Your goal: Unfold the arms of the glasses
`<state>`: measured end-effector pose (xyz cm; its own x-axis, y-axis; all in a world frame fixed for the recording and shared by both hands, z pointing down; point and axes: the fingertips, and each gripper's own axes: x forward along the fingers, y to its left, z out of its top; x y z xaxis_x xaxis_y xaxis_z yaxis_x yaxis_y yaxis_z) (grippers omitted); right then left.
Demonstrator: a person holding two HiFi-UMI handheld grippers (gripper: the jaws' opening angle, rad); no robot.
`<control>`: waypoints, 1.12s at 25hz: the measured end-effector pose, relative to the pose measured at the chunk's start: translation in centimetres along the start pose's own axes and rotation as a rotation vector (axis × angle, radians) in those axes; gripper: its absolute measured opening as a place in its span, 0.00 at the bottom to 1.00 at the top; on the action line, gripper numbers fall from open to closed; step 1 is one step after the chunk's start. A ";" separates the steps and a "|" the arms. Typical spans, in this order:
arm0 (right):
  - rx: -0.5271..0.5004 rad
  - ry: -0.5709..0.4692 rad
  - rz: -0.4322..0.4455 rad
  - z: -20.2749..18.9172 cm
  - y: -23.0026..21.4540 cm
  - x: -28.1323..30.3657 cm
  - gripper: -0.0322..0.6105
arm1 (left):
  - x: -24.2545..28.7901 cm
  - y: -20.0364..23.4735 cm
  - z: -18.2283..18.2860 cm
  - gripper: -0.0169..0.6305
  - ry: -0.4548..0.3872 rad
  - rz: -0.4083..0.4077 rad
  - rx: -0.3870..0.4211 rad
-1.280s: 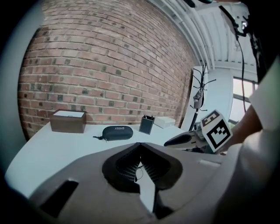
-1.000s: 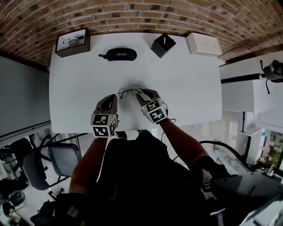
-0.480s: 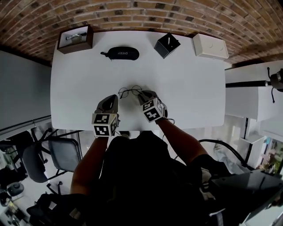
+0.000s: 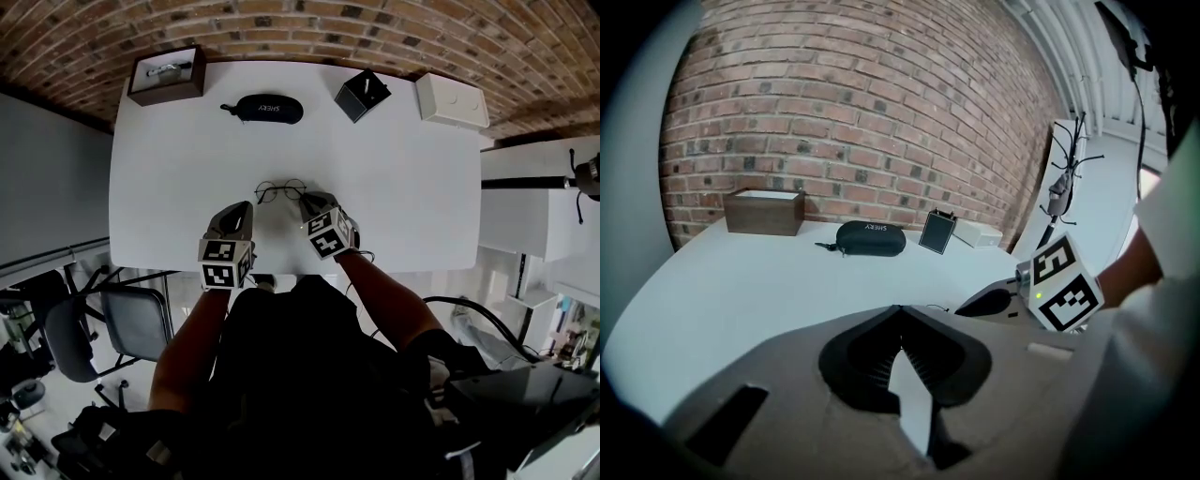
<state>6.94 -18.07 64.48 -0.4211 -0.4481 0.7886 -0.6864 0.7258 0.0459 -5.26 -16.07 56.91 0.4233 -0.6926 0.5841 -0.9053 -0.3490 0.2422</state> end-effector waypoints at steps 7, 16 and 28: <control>-0.030 -0.004 -0.001 0.7 0.2 -0.9 0.09 | -0.3 0.1 0.0 0.04 -0.004 -0.009 -0.009; -0.012 0.053 0.002 -0.7 0.0 0.2 0.09 | -0.7 0.3 -0.3 0.04 0.002 -0.012 0.002; -0.059 0.036 0.010 0.7 0.5 -1.1 0.08 | -0.7 0.1 0.0 0.04 -0.010 -0.025 -0.003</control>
<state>6.63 -17.56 63.27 -0.4056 -0.4224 0.8106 -0.6457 0.7601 0.0730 -5.65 -15.57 56.54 0.4463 -0.6900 0.5699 -0.8944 -0.3644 0.2592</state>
